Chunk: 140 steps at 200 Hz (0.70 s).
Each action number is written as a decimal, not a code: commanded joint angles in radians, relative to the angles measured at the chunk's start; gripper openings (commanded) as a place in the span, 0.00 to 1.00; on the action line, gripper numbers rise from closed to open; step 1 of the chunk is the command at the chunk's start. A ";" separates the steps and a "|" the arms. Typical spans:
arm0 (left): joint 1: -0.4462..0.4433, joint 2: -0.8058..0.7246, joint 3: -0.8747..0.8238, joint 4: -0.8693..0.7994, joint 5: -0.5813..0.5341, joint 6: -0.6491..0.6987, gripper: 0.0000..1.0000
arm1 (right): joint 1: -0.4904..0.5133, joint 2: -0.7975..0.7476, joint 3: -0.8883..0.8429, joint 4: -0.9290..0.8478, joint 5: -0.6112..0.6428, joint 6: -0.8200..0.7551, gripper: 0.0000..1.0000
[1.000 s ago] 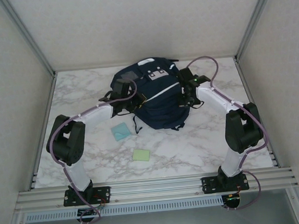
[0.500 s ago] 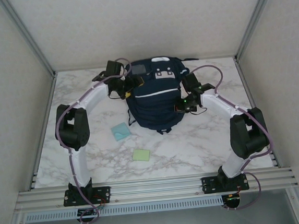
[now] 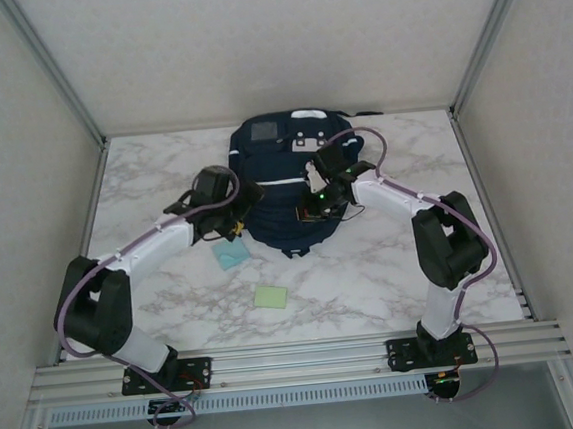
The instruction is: Pack books, pencil case, and school supplies into a backpack
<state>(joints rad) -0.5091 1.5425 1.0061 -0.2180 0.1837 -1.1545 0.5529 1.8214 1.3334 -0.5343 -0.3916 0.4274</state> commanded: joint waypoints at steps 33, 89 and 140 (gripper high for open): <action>-0.065 0.104 0.042 0.182 -0.041 -0.173 0.99 | 0.045 -0.019 -0.024 0.075 -0.088 0.009 0.00; -0.048 0.294 0.124 0.193 -0.073 -0.128 0.50 | 0.046 -0.090 -0.094 -0.037 -0.034 -0.074 0.00; -0.025 0.265 0.139 0.131 -0.057 -0.059 0.00 | -0.008 -0.106 -0.086 -0.193 0.204 -0.156 0.00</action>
<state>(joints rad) -0.5434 1.8252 1.1286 -0.0692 0.1505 -1.2865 0.5728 1.7432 1.2514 -0.5892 -0.3202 0.3382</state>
